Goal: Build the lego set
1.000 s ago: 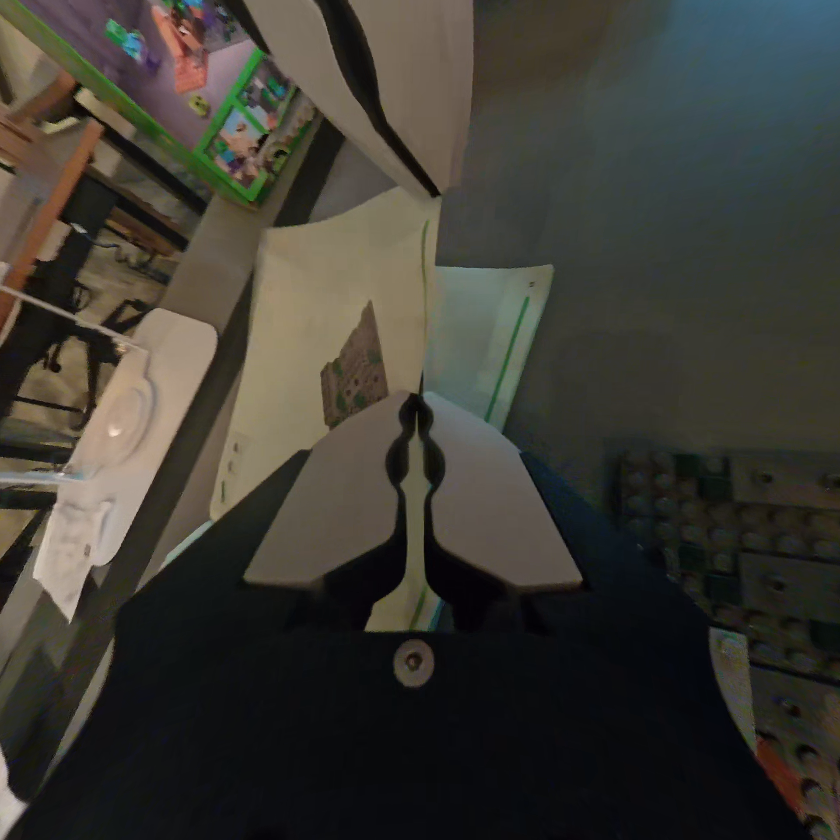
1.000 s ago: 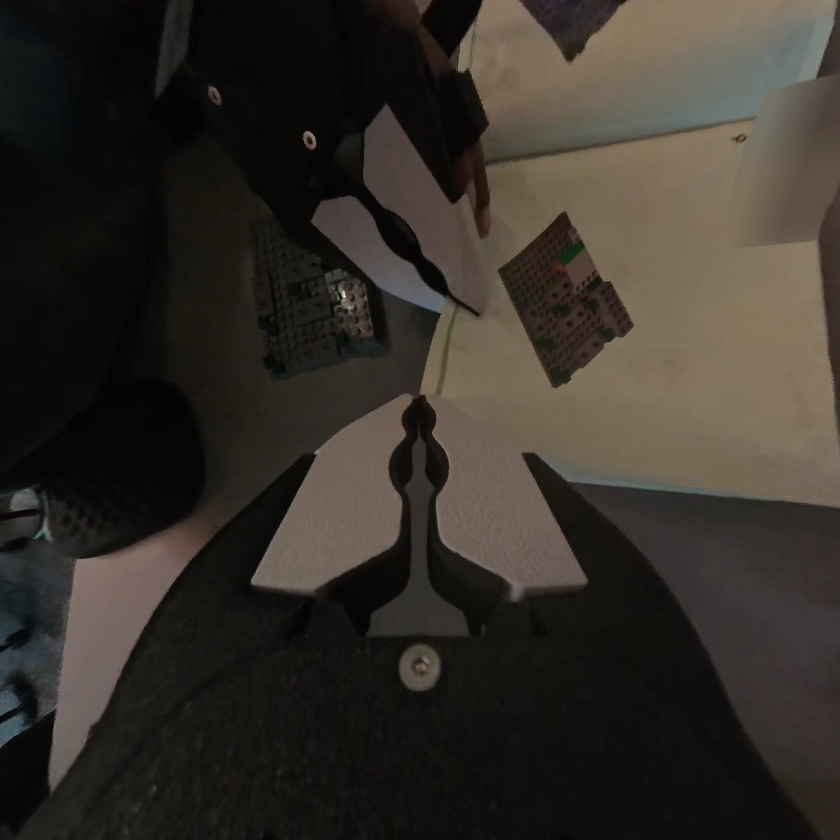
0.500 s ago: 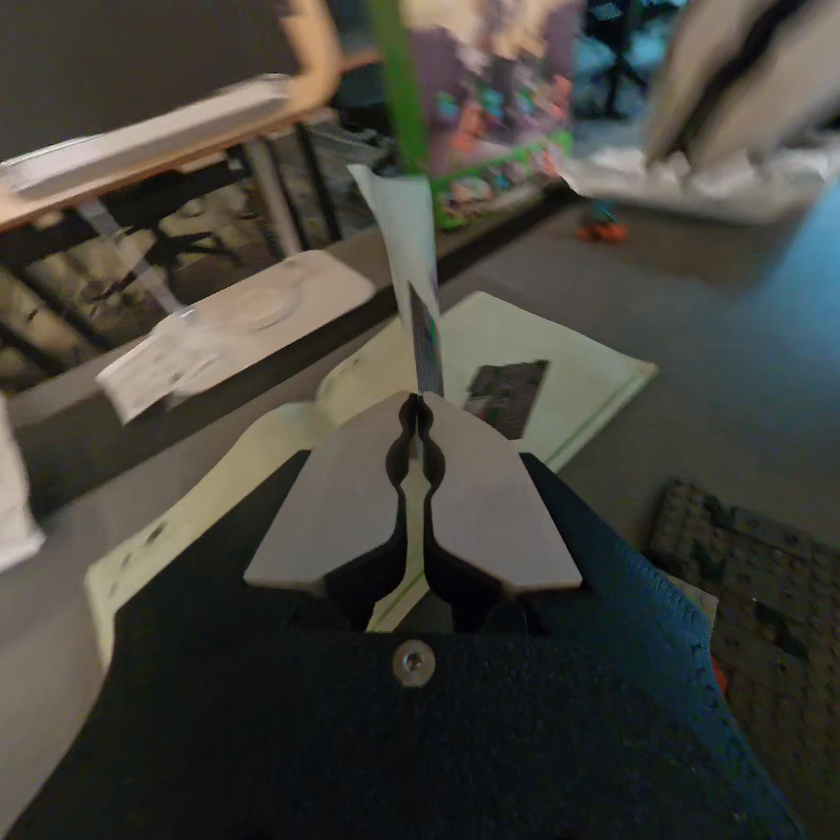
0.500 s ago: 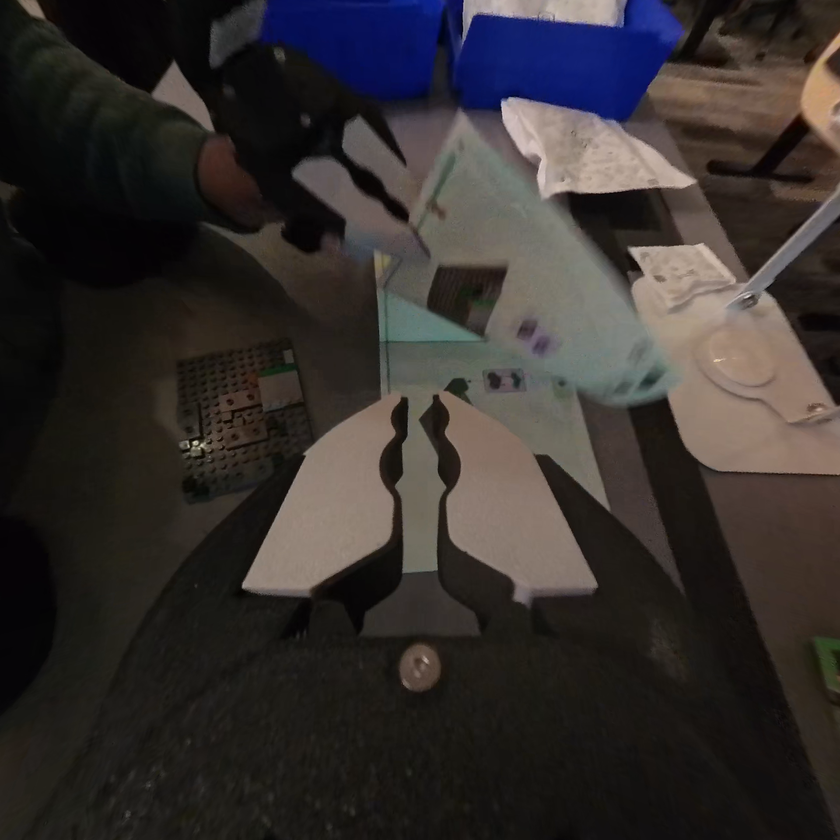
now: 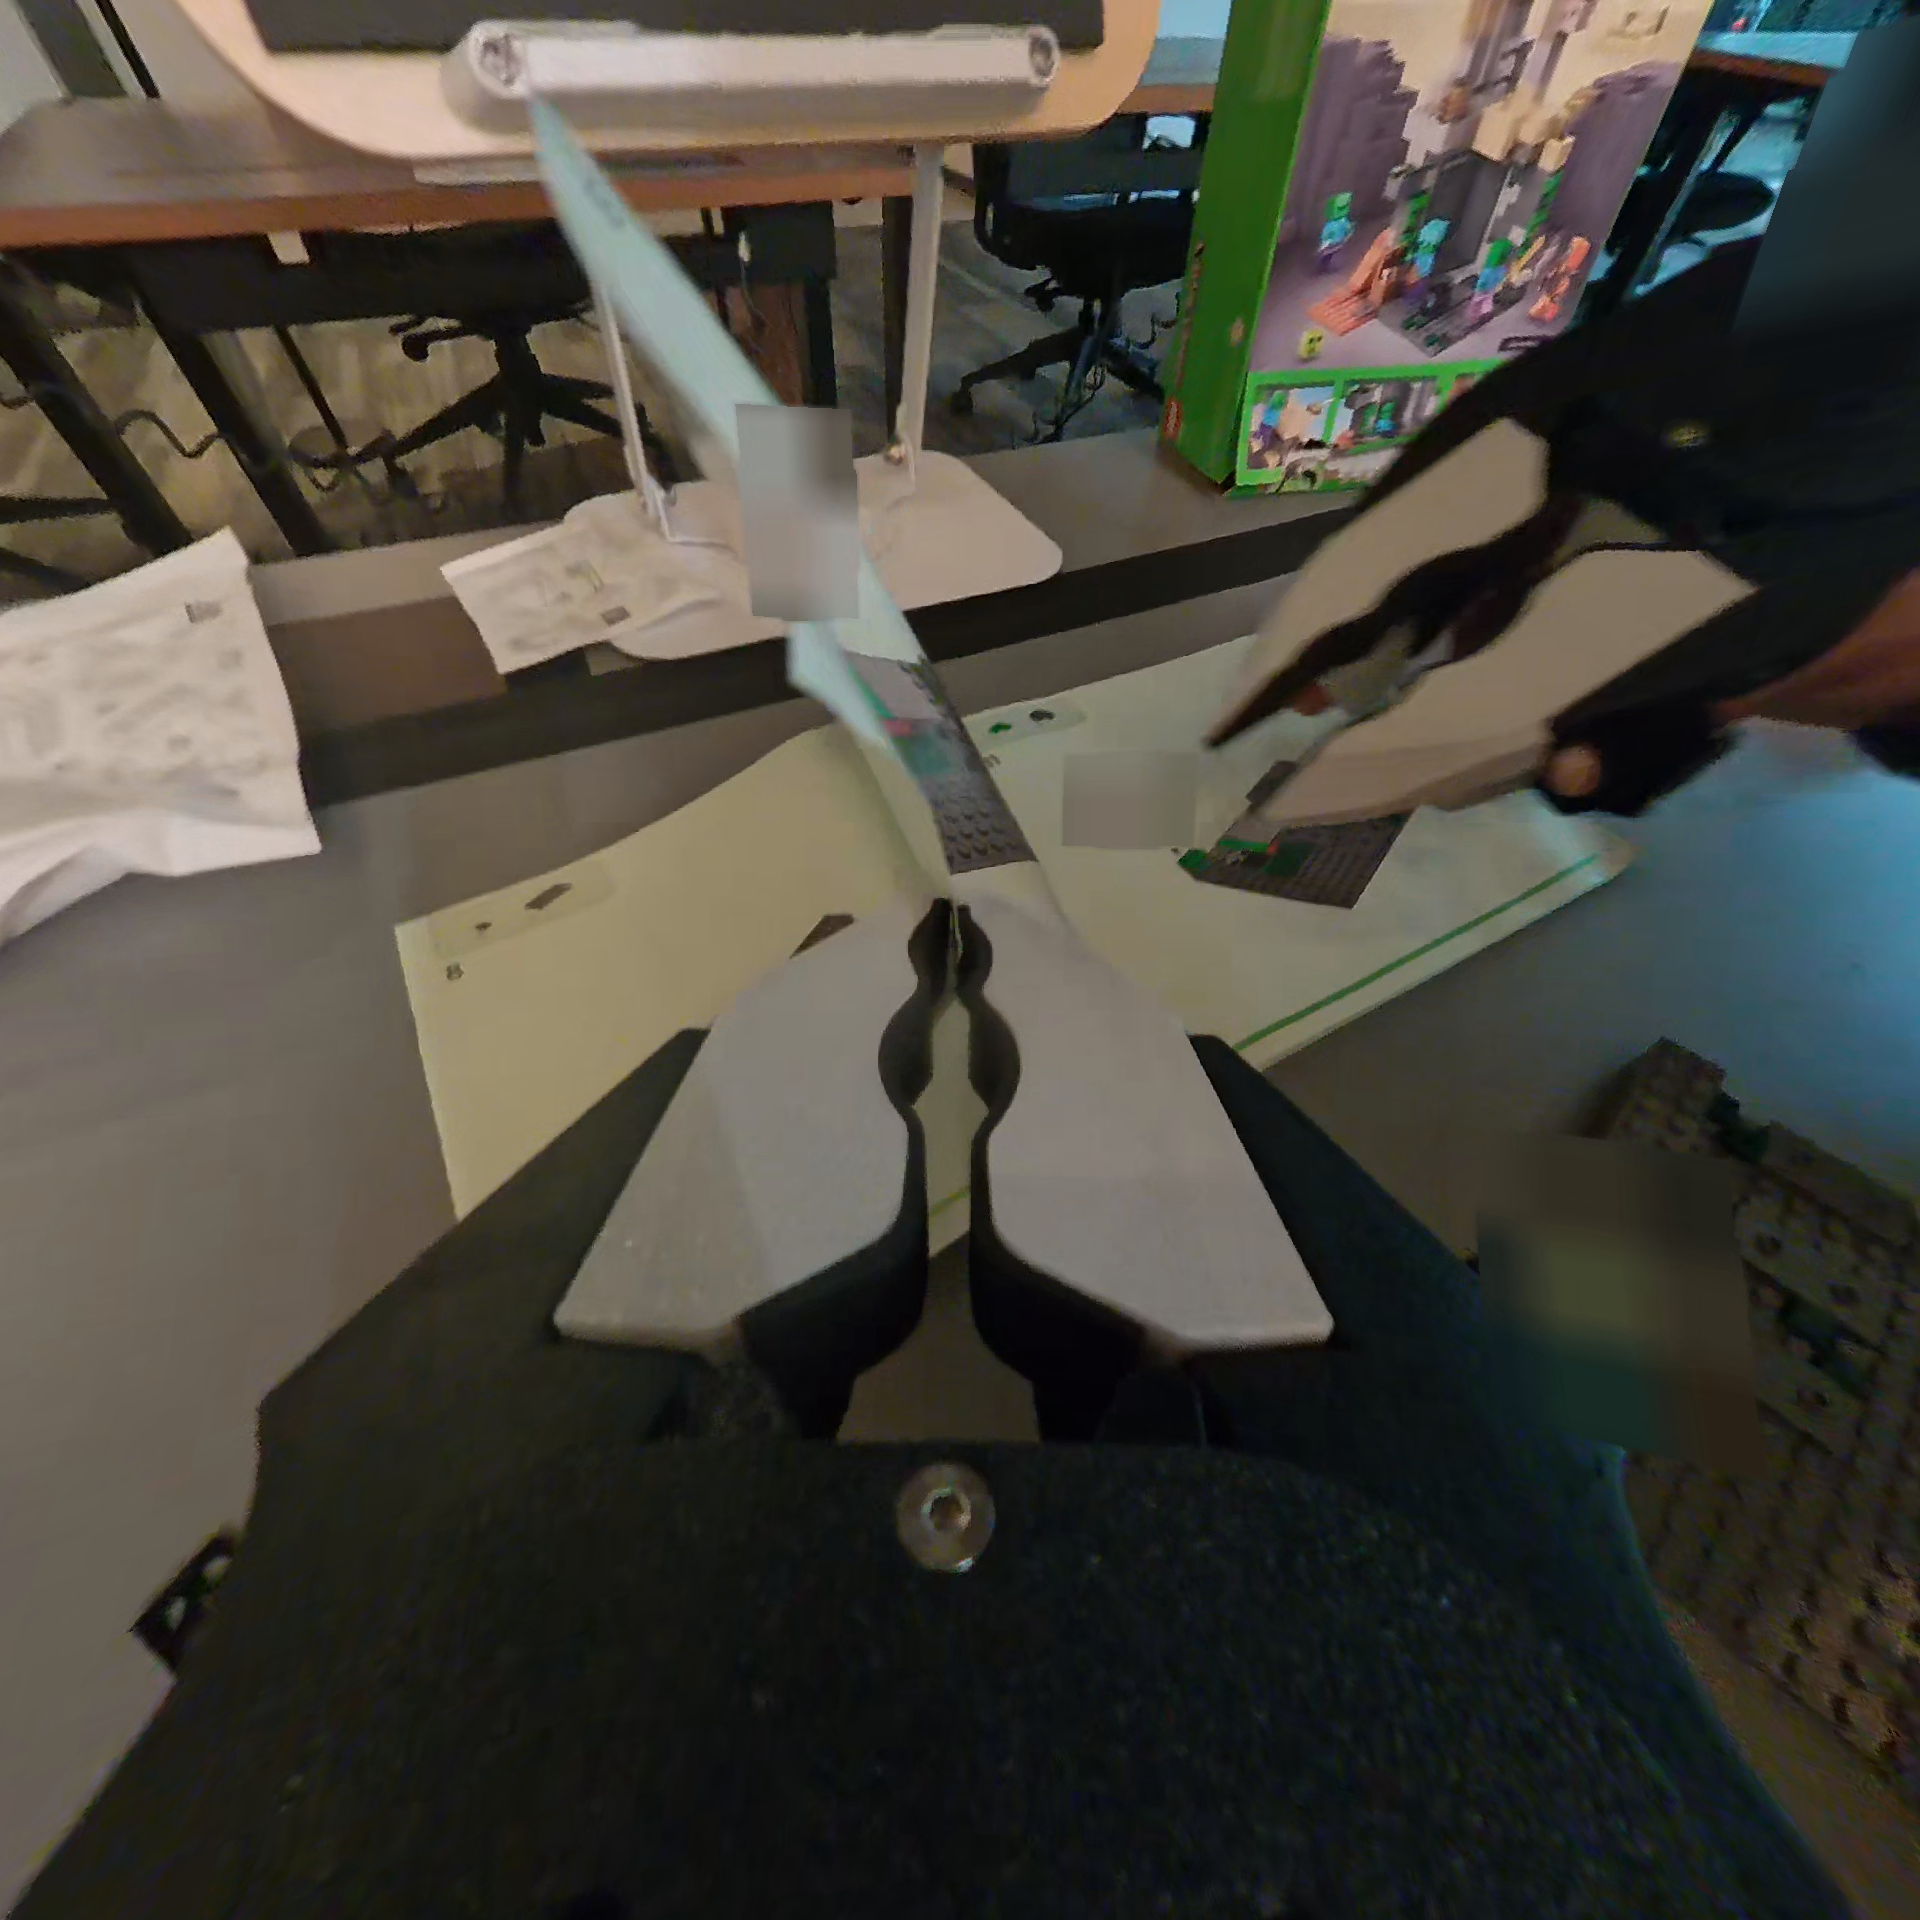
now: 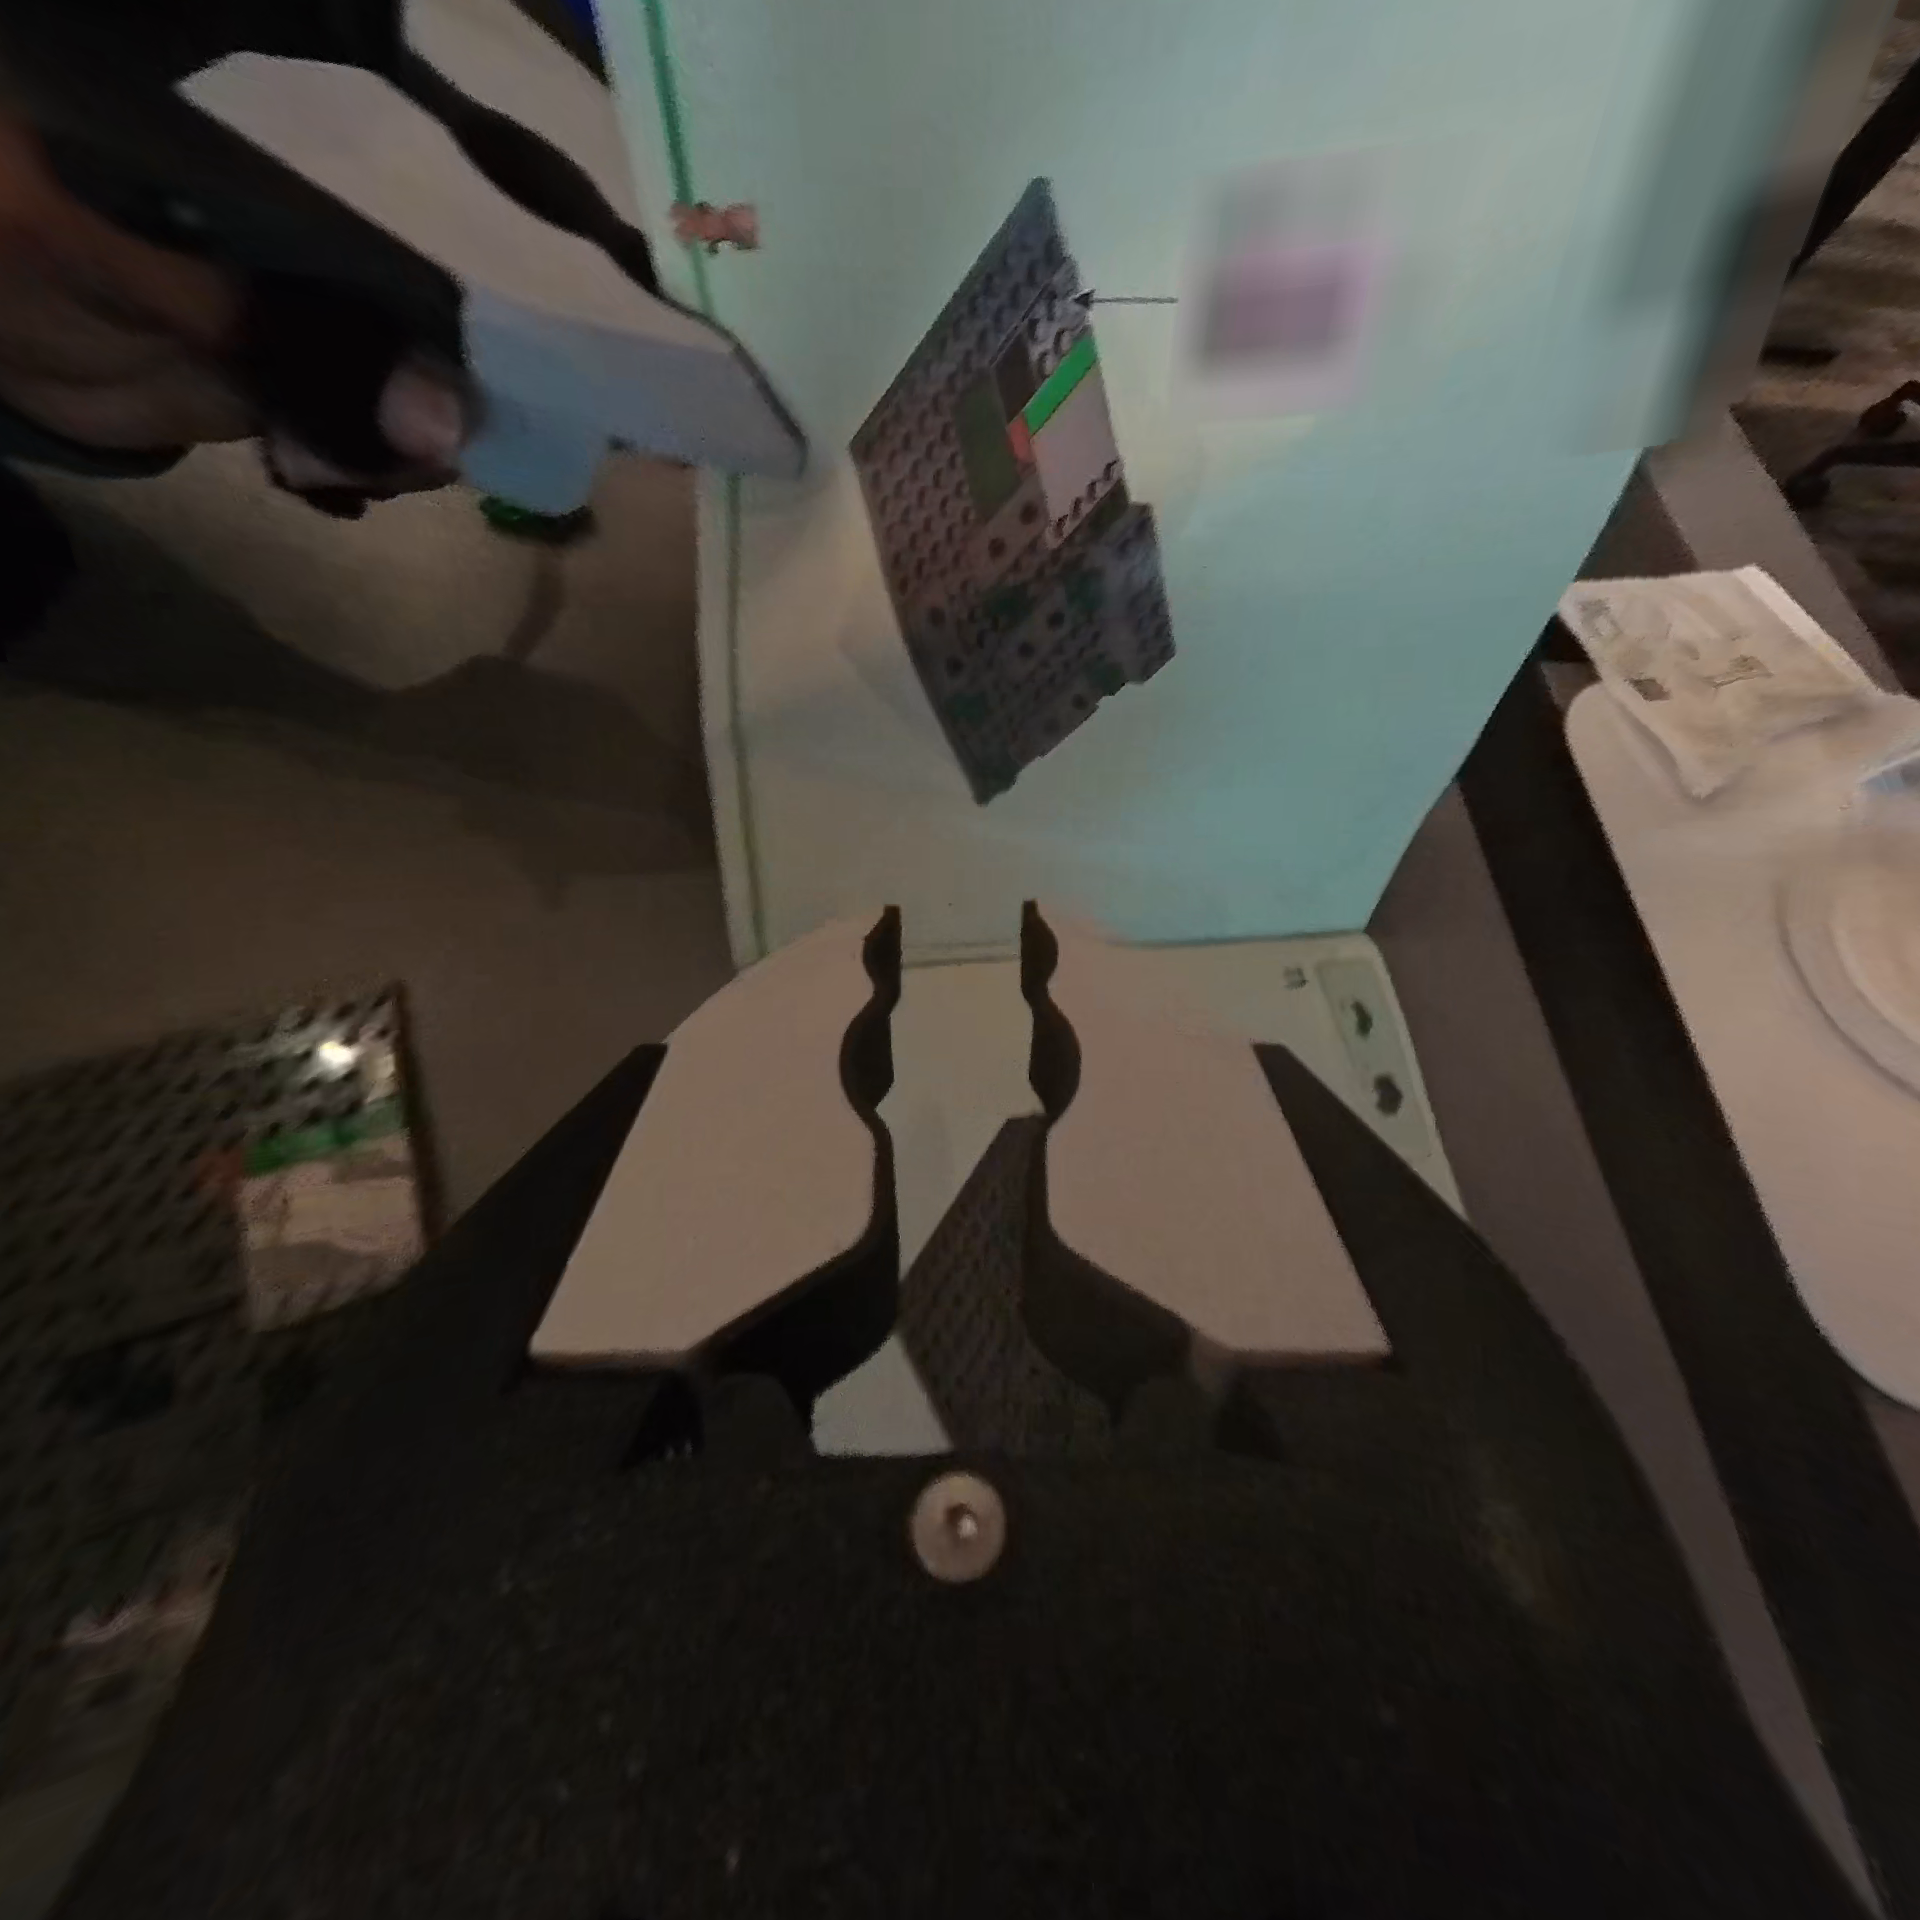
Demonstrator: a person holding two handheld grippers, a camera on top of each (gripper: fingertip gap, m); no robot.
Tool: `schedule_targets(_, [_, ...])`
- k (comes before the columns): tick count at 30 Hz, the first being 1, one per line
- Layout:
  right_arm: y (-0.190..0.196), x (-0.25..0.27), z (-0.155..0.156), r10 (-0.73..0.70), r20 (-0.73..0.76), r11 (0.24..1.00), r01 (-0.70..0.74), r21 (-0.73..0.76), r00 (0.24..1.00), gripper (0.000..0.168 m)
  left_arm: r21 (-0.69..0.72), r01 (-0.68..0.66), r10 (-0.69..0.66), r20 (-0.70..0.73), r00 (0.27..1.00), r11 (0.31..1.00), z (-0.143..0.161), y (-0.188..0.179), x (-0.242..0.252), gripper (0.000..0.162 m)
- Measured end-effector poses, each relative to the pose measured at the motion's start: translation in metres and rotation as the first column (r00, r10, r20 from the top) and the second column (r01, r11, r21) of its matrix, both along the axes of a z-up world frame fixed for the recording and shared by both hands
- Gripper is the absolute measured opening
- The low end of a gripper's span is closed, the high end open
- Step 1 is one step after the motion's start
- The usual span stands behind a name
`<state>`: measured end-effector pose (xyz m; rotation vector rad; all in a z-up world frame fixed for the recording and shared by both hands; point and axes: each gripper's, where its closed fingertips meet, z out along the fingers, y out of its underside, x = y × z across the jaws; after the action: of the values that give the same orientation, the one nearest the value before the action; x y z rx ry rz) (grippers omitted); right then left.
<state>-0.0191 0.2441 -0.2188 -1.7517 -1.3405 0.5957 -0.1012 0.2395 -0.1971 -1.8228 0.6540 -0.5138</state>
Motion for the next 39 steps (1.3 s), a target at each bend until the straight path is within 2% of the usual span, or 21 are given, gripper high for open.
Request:
schedule_targets(1, [0.006, -0.006, -0.002, -0.010, 0.002, 1.000, 0.010, 0.007, 1.000, 0.022, -0.005, -0.001, 0.001, 0.001, 1.000, 1.000, -0.001, 0.000, -0.002, 0.001])
schedule_targets(7, [0.033, -0.035, -0.023, -0.016, 0.024, 0.999, 0.017, -0.033, 1.000, 0.024, -0.049, 0.001, -0.001, 0.006, 1.000, 0.999, -0.010, -0.001, -0.012, 0.004])
schedule_targets(17, [0.038, -0.052, -0.048, 0.010, 0.099, 0.998, -0.004, -0.057, 0.995, 0.025, -0.101, -0.022, 0.021, -0.007, 1.000, 0.995, -0.019, -0.005, -0.036, 0.008])
schedule_targets(22, [0.039, -0.055, -0.055, 0.013, 0.150, 0.998, -0.005, -0.055, 0.989, 0.024, -0.106, -0.081, 0.079, -0.024, 0.997, 0.991, -0.019, -0.011, -0.060, 0.012])
schedule_targets(25, [0.039, -0.056, -0.058, 0.019, 0.181, 0.999, -0.009, -0.052, 0.983, 0.024, -0.049, -0.140, 0.138, -0.031, 0.990, 0.989, -0.009, -0.012, -0.078, 0.013])
schedule_targets(28, [0.038, -0.060, -0.049, 0.009, 0.122, 0.997, 0.000, -0.072, 0.992, 0.024, 0.012, -0.160, 0.160, -0.073, 0.984, 0.987, -0.007, -0.014, -0.083, 0.010])
schedule_targets(33, [0.036, -0.039, -0.001, -0.066, -0.011, 0.998, 0.066, -0.003, 0.998, 0.024, 0.048, -0.070, 0.077, -0.153, 0.985, 0.996, -0.017, -0.023, -0.060, 0.001])
schedule_targets(36, [0.023, -0.008, 0.015, -0.111, 0.021, 0.993, 0.110, 0.046, 0.994, 0.025, 0.037, 0.001, 0.005, -0.184, 0.983, 0.999, -0.026, -0.031, -0.046, 0.000])
schedule_targets(39, [-0.001, 0.023, 0.002, -0.129, 0.143, 0.992, 0.127, 0.027, 0.981, 0.030, 0.027, 0.054, -0.048, -0.187, 0.981, 0.998, -0.031, -0.038, -0.037, 0.000])
